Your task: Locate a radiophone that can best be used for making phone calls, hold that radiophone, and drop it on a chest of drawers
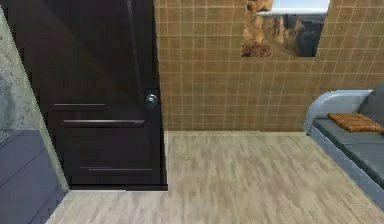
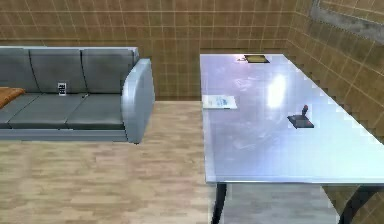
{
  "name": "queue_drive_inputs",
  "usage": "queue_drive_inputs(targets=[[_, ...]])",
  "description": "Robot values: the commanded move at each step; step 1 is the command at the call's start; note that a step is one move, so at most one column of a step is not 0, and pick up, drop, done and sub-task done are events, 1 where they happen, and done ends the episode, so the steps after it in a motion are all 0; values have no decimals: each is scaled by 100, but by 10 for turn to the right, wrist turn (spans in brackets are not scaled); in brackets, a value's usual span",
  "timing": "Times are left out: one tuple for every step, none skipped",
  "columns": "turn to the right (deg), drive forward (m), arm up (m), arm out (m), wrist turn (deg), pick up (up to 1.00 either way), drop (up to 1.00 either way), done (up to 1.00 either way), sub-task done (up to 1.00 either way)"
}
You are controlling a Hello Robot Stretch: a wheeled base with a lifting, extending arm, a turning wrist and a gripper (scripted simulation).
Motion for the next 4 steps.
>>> queue_drive_inputs(targets=[[240, 0, 0, 0, 0, 0, 0, 0, 0], [0, 10, 0, 0, 0, 0, 0, 0, 0], [270, 0, 0, 0, 0, 0, 0, 0, 0], [0, 100, 0, 0, 0, 0, 0, 0, 0]])
